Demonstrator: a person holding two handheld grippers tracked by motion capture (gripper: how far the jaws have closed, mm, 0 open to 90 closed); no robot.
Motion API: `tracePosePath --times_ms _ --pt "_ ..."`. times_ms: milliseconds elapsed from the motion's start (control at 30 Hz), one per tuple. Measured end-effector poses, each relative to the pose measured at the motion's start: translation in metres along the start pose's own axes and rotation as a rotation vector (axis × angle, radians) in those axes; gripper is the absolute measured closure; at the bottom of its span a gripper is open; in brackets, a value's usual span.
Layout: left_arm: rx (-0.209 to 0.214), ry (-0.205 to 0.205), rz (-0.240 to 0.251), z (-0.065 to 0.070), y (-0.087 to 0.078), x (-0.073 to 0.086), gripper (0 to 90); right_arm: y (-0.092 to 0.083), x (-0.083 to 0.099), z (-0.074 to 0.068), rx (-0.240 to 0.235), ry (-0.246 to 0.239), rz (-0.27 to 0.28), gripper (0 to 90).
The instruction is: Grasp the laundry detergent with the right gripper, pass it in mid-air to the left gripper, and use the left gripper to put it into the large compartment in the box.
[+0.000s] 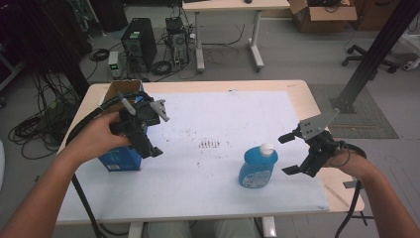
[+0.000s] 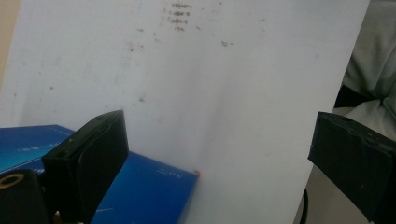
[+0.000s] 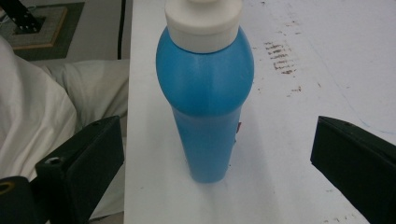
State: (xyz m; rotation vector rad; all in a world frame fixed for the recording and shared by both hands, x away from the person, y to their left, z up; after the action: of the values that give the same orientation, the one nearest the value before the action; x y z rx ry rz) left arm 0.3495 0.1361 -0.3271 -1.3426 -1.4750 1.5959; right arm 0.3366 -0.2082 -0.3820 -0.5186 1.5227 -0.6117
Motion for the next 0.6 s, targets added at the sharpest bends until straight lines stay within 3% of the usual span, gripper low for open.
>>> tracePosePath --times_ms 600 --pt "0.000 -0.007 -0.002 0.003 0.001 -0.002 5.1 0.010 0.016 -0.003 0.002 0.034 0.038 2.1"
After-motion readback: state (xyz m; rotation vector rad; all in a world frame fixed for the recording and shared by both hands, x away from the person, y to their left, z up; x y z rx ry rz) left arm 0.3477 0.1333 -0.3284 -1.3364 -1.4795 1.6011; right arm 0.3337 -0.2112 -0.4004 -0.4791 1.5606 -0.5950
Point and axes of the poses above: each handheld gripper's, and its own axes: y roughly forward along the jaws, x roughly out of its underside, z roughly to its right, the point moved 10 cm from there along y, roughly forward along the jaws, and after that the axes turned 3 degrees about -y, right-handed, at the moved point
